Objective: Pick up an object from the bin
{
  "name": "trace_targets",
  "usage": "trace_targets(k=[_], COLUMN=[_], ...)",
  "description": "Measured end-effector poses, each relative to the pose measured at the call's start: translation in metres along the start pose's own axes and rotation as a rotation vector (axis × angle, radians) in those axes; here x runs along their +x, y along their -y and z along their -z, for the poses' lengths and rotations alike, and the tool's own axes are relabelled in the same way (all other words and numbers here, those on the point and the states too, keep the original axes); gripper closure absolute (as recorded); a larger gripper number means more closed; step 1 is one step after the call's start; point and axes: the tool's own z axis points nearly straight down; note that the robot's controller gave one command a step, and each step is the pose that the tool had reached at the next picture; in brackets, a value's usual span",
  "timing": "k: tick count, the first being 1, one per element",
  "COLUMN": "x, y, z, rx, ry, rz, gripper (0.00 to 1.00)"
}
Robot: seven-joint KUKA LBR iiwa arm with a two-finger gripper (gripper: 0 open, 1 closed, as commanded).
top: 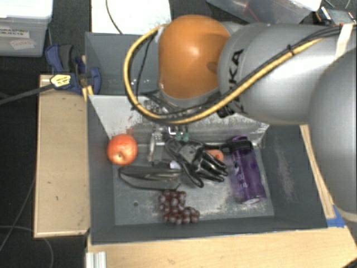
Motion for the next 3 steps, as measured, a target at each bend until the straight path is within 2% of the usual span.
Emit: trace_targets(k=[1,2,3], x=[-0.002,0.008,0.010], y=[0.002,0.071,0.070], z=[0.005,-0.142,-0.065], rx=[-0.001,-0.003,-0.003], ry=[0.008,0.011,0.021], rz=[-0.008,0.208,0.355], gripper=[0.00,0.00,0.00])
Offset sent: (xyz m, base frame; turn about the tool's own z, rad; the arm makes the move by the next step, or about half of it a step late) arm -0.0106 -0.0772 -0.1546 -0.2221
